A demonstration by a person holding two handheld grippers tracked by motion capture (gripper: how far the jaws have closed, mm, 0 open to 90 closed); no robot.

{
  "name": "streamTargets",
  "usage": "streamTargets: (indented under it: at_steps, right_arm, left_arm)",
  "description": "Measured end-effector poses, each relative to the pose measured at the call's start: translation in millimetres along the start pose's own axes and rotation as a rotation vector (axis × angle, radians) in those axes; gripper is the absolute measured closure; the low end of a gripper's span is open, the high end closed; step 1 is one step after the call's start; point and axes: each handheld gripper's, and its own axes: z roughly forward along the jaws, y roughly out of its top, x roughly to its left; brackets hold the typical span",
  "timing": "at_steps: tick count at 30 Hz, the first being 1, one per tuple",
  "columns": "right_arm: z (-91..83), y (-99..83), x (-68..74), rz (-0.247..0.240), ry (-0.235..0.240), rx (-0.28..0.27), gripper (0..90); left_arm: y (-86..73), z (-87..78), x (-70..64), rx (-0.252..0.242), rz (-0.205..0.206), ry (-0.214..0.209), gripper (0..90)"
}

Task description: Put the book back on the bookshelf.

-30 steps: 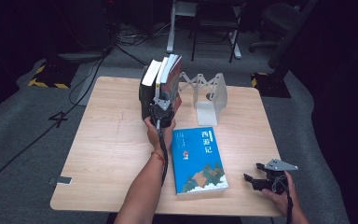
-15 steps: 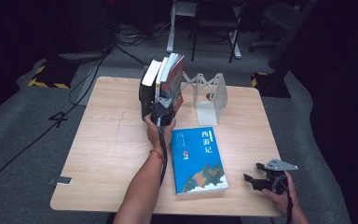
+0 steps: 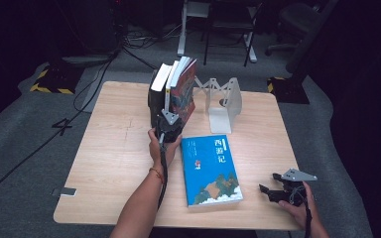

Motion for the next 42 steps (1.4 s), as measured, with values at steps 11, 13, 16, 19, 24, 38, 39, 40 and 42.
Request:
streamTargets:
  at_steps: [11, 13, 16, 19, 24, 38, 39, 40, 42]
  right_arm:
    - [0.3, 0.3, 0.3, -0.002, -0.003, 0.000, 22.2]
    - [0.3, 0.3, 0.3, -0.001, -0.002, 0.001, 22.2]
    - [0.3, 0.3, 0.1, -0.003, -0.002, 0.000, 22.2]
    - [0.3, 0.3, 0.2, -0.003, -0.002, 0.000, 22.2]
    - [0.3, 0.2, 0.2, -0.003, -0.002, 0.000, 22.2]
    - [0.4, 0.3, 0.2, -0.002, -0.002, 0.000, 22.2]
    - [0.3, 0.3, 0.4, 0.000, -0.002, 0.001, 22.2]
    - [0.3, 0.3, 0.4, 0.000, -0.002, 0.001, 22.2]
    - [0.3, 0.3, 0.4, 0.000, -0.002, 0.001, 22.2]
  left_arm:
    - [8.1, 12.7, -5.8, 0.010, -0.038, 0.032, 72.8]
    - [8.8, 14.3, -6.9, 0.008, -0.040, 0.030, 72.4]
    - [8.6, 14.3, -5.9, 0.008, -0.032, 0.029, 71.3]
    - [7.6, 12.6, -3.5, 0.005, -0.039, 0.018, 67.7]
    - [7.3, 5.7, -2.1, 0.009, -0.011, 0.007, 63.1]
    - [1.4, -31.6, 10.8, 0.018, 0.089, -0.129, 50.4]
    - [0.4, -33.9, 11.3, 0.020, 0.101, -0.139, 50.0]
    - [-0.5, -36.5, 12.0, 0.028, 0.115, -0.149, 49.5]
    - [-2.1, -41.4, 13.4, 0.031, 0.142, -0.155, 49.0]
